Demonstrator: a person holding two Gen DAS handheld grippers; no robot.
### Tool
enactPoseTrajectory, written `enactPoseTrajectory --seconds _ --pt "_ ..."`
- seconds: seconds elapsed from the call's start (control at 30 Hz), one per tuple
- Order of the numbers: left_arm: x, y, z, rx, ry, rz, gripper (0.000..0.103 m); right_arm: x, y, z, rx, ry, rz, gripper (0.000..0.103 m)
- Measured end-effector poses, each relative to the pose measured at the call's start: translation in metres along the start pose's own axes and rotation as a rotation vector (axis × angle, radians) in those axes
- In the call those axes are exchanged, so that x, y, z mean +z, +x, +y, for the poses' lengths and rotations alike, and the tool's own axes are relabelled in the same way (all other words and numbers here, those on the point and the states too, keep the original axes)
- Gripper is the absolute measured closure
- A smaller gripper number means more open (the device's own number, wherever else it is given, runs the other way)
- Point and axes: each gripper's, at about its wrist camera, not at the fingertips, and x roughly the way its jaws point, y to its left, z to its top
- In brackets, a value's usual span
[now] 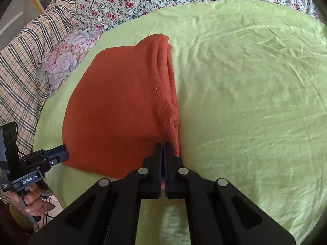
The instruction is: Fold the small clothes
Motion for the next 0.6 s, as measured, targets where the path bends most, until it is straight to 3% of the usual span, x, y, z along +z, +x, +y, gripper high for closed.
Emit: enactPoseTrajectory --seconds 0.13,0.27,0.47,0.6 --pt "-0.002 -0.007 0.001 -0.002 -0.021 0.016 0.076 -0.005 -0.013 -0.004 -0.018 0.022 0.001 0.1" --pt "-0.008 -0.019 0.002 -0.011 -0.052 0.033 0.066 -0.008 -0.026 -0.008 -0.038 0.04 0.003 0.075" --pt "-0.026 -0.034 -0.001 0.007 -0.06 0.064 0.062 -0.026 -0.054 -0.011 -0.013 0.054 -0.011 0.074" --pt "-0.029 -0.044 -0.001 0.009 -0.067 0.068 0.053 -0.032 -0.057 -0.012 -0.004 0.066 0.001 0.074"
